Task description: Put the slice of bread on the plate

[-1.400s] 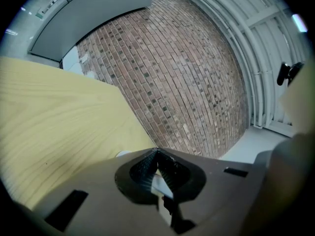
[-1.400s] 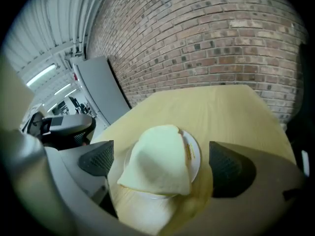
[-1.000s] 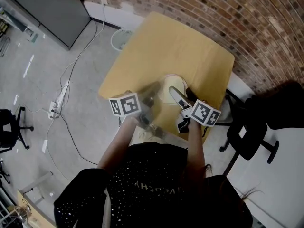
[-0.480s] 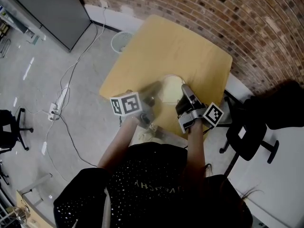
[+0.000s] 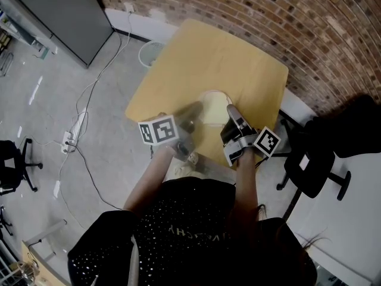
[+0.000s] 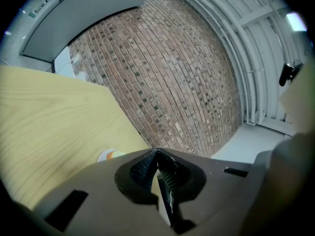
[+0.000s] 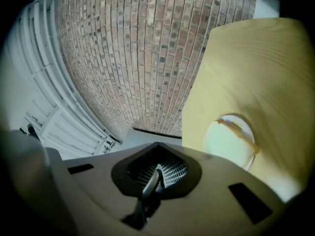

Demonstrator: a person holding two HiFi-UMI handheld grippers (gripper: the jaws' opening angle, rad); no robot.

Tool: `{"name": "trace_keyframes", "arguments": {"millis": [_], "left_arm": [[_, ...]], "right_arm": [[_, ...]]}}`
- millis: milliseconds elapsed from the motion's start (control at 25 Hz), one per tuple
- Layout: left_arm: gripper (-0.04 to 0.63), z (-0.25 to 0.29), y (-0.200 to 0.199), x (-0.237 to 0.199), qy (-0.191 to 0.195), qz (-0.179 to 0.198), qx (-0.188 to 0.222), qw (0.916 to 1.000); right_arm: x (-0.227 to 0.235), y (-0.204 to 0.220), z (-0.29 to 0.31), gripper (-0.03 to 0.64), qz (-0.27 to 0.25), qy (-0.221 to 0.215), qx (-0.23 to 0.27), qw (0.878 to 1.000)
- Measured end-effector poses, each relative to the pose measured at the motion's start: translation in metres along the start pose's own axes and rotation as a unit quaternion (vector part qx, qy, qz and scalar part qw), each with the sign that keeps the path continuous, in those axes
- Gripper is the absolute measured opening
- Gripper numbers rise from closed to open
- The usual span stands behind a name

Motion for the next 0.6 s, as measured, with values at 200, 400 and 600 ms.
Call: {"name": "trace_keyframes", "arguments": {"millis": [200, 400, 600], "left_arm": [[0.009, -0.006, 0.004, 0.002, -0.001, -0.005, 0.002, 1.0], [0.009, -0.013, 0.001, 0.003, -0.002, -0.002, 0.005, 1.0], [0.009, -0.014, -0.001, 0.003, -0.002, -0.002, 0.006, 1.0]], "right_arm": [[0.0, 0.005, -0.003, 0.014, 0.002, 0.002, -0.001, 1.0], [0.0, 0.008, -0.004, 0.014, -0.002, 0.004, -0.002, 1.0], [-0.002, 0.006, -0.003, 0.014, -0.005, 0.005, -0.003, 1.0]]}}
Point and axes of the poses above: the fingertips, and each gripper's own axes: z forward along the fingers, x to its right, y out of its underside, the point moved 6 cm from there along -z, backward along the fingers, and after that the axes turned 12 degrees about z, right-handed, at the moved point
